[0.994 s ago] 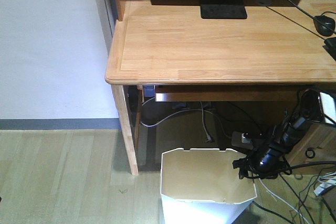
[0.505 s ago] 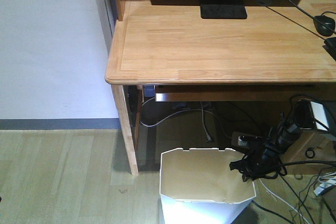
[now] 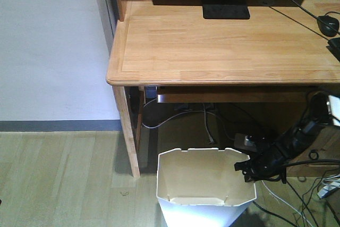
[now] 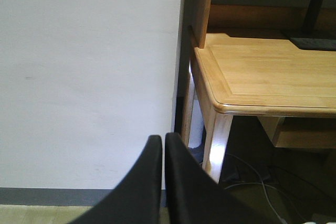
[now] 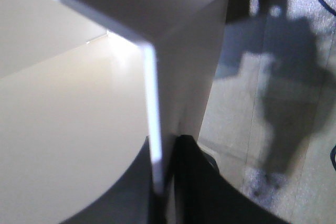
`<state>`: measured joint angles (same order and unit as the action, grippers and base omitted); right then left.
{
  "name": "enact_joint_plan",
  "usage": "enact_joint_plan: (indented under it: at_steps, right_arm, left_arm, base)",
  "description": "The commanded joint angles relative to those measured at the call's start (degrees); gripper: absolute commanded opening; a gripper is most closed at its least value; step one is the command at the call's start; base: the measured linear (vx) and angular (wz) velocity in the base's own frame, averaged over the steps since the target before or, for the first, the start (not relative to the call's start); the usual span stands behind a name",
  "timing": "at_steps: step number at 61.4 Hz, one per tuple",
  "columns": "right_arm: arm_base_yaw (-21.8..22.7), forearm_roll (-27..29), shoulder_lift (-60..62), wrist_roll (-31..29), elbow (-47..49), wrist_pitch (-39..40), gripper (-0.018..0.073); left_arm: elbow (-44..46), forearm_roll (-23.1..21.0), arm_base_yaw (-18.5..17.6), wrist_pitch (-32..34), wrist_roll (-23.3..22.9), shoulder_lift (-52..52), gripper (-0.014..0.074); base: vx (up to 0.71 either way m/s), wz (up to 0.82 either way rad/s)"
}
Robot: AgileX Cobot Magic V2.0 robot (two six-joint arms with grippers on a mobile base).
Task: Move trash bin to bedside with robot
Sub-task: 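Close the right gripper on the bin's rim nearest the robot's right side, then drag the gripped bin out from under the desk toward the robot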
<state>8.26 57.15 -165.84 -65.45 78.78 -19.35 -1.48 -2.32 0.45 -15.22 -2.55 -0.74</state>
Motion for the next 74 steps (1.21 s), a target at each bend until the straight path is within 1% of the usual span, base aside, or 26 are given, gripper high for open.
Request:
enact_joint_plan:
  at_steps: [1, 3, 8, 13, 23, 31, 39, 53, 74]
  right_arm:
    - [1.56, 13.72, 9.1, -14.91, -3.98, -7.49, -0.0006]
    - [1.81, 16.21, 10.19, -17.51, -5.84, -8.35, -0.0006]
    - [2.07, 19.33, 12.81, -22.95, -9.36, -9.96, -0.0006]
    - [2.06, 20.33, 15.67, -25.42, -12.61, -10.68, -0.0006]
    - [2.06, 20.37, 20.53, -26.2, -18.44, -10.68, -0.0006]
    - [2.06, 20.24, 24.57, -27.94, -22.06, -11.15, -0.0006]
    - [2.2, 20.29, 28.24, -29.08, -24.72, -13.31, -0.0006]
    - [2.48, 19.77, 31.72, -28.64, -25.46, -18.14, -0.0006]
    - [2.53, 20.06, 31.92, -29.36, -25.46, -17.81, -0.0006]
  left_arm:
    - [-1.12, -0.25, 0.01, 3.79, -0.32, -0.85, -0.0006]
    - [-1.12, -0.25, 0.01, 3.79, -0.32, -0.85, -0.0006]
    - [-1.12, -0.25, 0.01, 3.79, -0.32, -0.85, -0.0006]
    - [-1.12, -0.25, 0.01, 3.79, -0.32, -0.85, -0.0006]
    - [-1.12, -0.25, 0.01, 3.79, -0.32, -0.85, -0.0006]
    - [-1.07, -0.25, 0.01, 3.84, -0.32, -0.85, -0.0006]
    - [-1.07, -0.25, 0.01, 3.84, -0.32, -0.85, -0.0006]
    - [-1.07, -0.25, 0.01, 3.84, -0.32, -0.85, -0.0006]
    - [-1.07, -0.25, 0.01, 3.84, -0.32, -0.85, -0.0006]
  base:
    - [0.0, 0.0]
    - [0.0, 0.0]
    - [0.0, 0.0]
    - [0.0, 0.0]
    - [0.0, 0.0]
    - [0.0, 0.0]
    - [0.0, 0.0]
    - [0.0, 0.0]
    - [0.0, 0.0]
